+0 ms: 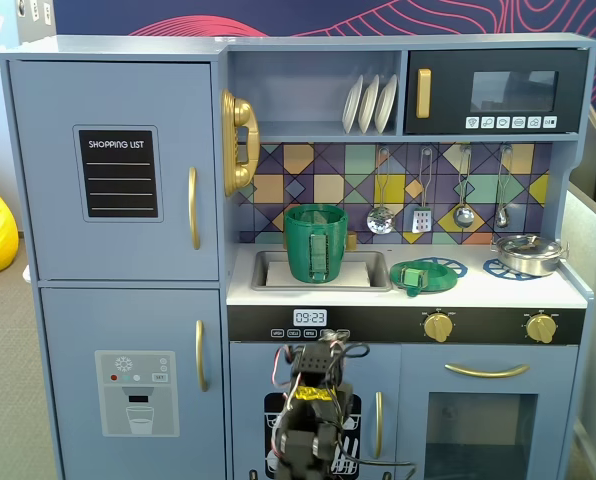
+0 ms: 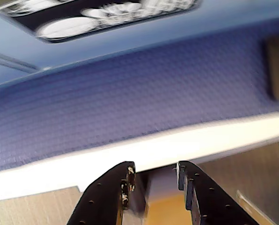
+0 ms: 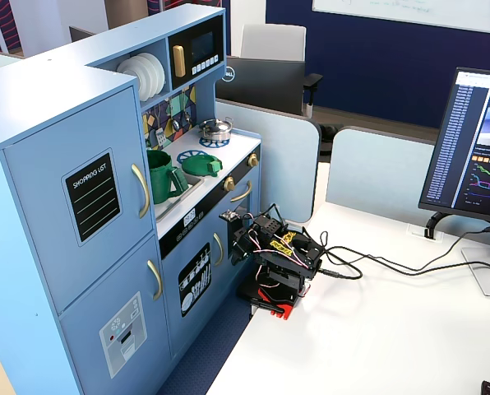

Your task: Pick up the lid from the counter and put it on the green recipient

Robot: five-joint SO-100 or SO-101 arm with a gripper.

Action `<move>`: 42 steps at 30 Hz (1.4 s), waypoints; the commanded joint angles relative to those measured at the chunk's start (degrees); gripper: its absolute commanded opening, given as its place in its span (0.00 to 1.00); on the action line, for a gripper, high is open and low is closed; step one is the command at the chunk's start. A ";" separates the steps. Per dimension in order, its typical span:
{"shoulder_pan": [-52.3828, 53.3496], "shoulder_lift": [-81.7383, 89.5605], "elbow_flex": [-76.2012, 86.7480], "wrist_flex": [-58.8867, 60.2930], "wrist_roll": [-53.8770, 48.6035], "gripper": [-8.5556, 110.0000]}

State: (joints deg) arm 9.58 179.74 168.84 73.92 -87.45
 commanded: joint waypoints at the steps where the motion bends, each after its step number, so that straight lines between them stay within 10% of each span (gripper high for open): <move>1: 9.05 -8.17 -16.08 -7.29 -5.54 0.09; 12: 25.75 -20.13 -31.38 -50.01 -3.78 0.43; 42: 24.08 -54.23 -47.90 -71.63 -4.22 0.40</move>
State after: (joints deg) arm 34.80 127.35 126.74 5.01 -92.02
